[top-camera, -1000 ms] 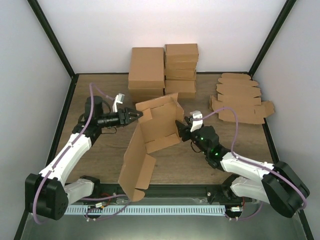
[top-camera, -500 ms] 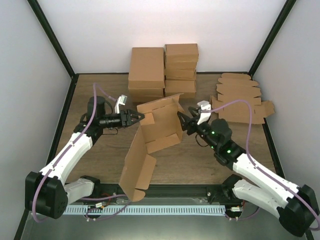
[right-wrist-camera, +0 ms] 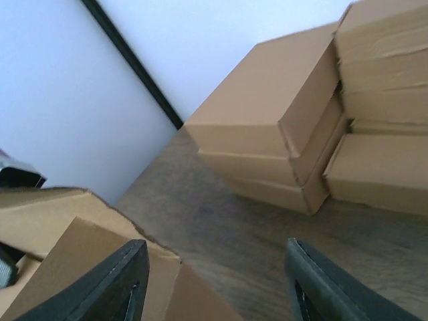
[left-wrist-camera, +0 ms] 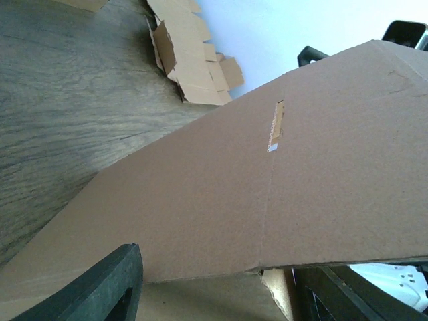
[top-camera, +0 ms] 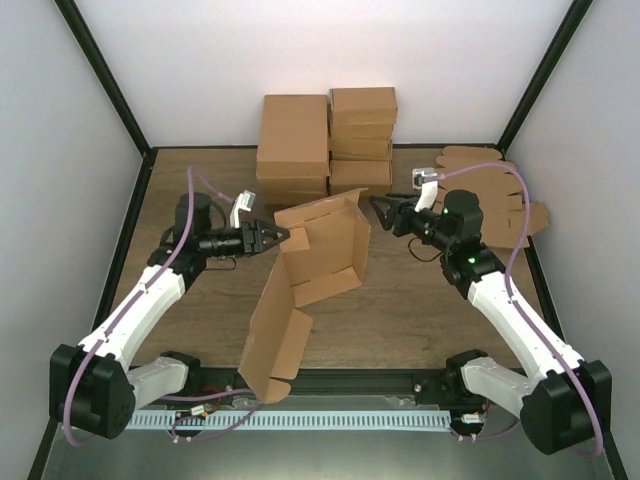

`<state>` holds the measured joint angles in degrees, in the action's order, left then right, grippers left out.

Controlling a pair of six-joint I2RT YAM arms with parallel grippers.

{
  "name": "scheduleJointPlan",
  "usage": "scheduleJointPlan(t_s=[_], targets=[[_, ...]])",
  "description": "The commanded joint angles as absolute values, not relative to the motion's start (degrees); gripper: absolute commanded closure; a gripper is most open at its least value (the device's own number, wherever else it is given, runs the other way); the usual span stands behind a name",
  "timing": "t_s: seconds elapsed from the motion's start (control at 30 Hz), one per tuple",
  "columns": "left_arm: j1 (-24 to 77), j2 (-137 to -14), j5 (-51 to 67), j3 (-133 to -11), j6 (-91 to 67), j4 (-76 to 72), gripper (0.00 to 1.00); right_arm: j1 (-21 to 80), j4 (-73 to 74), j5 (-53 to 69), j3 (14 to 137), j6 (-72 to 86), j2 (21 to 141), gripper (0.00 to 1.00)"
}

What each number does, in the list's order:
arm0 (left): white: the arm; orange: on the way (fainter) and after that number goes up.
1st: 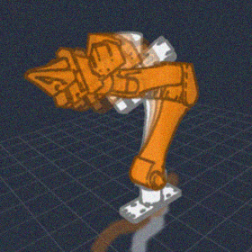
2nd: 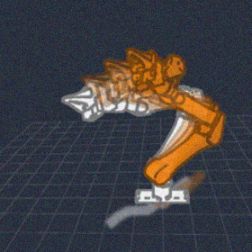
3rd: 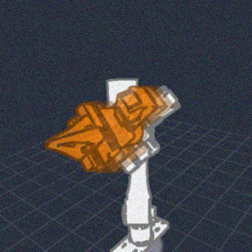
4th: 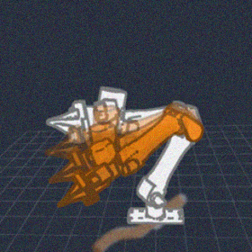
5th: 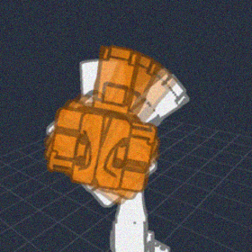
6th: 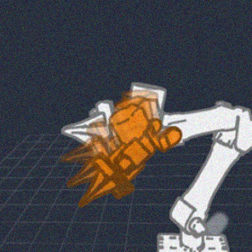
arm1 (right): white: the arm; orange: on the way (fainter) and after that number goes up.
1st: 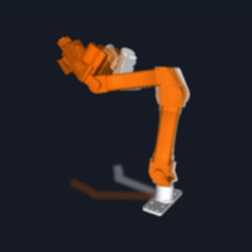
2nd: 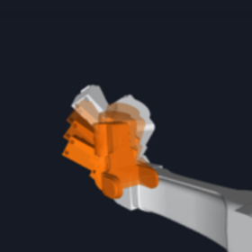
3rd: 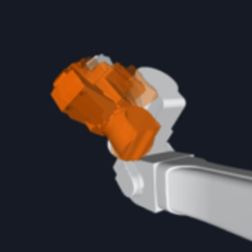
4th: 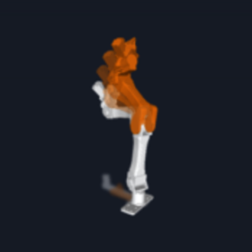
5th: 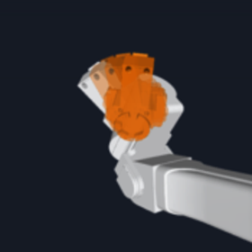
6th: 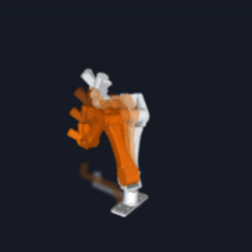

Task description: Fold the paper box

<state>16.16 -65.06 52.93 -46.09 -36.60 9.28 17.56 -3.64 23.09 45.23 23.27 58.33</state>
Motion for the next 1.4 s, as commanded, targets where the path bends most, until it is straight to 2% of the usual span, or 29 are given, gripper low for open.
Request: scheduleJointPlan(t_s=[0.0, 0.53, 0.8, 0.93, 1.1, 1.37], targets=[[16.68, -64.15, 52.80, -47.12, -34.82, 9.82, 0.36, 17.15, -1.57, 31.98, 49.56, 23.74, 60.71, 0.42], [17.83, -65.21, 52.66, -48.23, -33.75, 11.10, 0.37, 17.16, 3.71, 36.18, 51.60, 18.27, 66.93, 0.50], [18.10, -65.17, 52.05, -49.05, -33.09, 12.41, 0.37, 17.21, 5.86, 37.02, 53.00, 17.34, 65.31, 0.47], [18.09, -65.16, 51.68, -49.86, -32.34, 13.60, 0.36, 17.25, 7.53, 37.97, 53.52, 16.48, 64.80, 0.55], [18.06, -65.30, 51.69, -49.99, -32.18, 13.84, 0.36, 17.31, 9.14, 38.82, 53.44, 15.47, 64.47, 0.55], [18.10, -63.65, 48.90, -54.23, -28.45, 21.63, 0.30, 17.31, 10.28, 37.65, 52.94, 14.48, 64.53, 0.55]])
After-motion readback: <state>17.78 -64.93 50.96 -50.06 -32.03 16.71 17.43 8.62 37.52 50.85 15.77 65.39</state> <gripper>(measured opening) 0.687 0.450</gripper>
